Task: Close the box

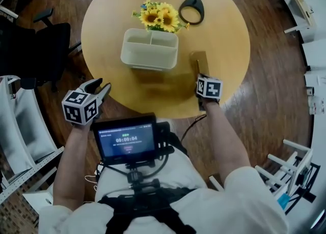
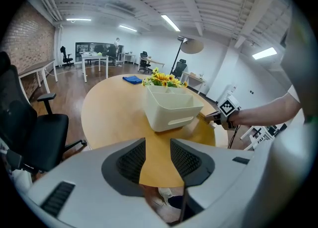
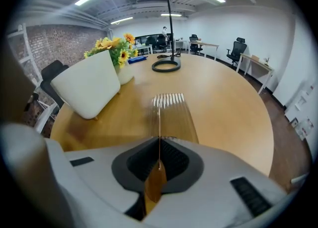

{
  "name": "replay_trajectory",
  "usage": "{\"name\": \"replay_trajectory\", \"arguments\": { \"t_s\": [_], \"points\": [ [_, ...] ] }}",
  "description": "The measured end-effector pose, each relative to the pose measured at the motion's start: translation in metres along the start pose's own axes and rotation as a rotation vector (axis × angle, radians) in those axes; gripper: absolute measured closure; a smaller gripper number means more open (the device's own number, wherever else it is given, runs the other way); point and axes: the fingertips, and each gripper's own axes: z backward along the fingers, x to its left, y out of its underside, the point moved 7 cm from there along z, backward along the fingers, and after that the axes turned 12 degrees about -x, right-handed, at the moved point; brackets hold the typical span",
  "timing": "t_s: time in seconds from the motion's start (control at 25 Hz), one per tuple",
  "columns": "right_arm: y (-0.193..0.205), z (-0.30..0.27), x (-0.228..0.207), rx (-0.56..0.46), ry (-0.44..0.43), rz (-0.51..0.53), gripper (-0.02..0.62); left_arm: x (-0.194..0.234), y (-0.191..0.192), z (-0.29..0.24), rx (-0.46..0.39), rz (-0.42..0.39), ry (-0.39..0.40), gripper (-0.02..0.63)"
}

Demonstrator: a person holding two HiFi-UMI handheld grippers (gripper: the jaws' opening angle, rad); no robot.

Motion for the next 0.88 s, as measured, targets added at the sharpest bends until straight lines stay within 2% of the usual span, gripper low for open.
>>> {"name": "replay_trajectory", "arguments": {
  "t_s": [0.2,0.48,0.68,0.76,0.88],
  "points": [
    [-0.018,0.029,-0.008,-0.030,-0.091,0.077,0.586,-0.001,-0.003,-0.002,-0.022,0.003,0.004,0.445],
    [-0.090,0.084,0.006,-0.112,-0.293,0.359,0.586,0.004,-0.001,-0.003,-0.032,0.001,0.003,0.445],
    [-0.140,0.115,0.069,-0.173,-0.525,0.652,0.586,0.008,-0.001,0.007,-0.045,-0.007,0.015,0.446],
    [-0.149,0.113,0.098,-0.159,-0.620,0.750,0.586,0.009,-0.003,0.010,-0.055,-0.002,0.016,0.446],
    [-0.154,0.098,0.136,-0.114,-0.709,0.869,0.586,0.007,-0.007,0.013,-0.070,0.006,0.007,0.445]
  ]
}}
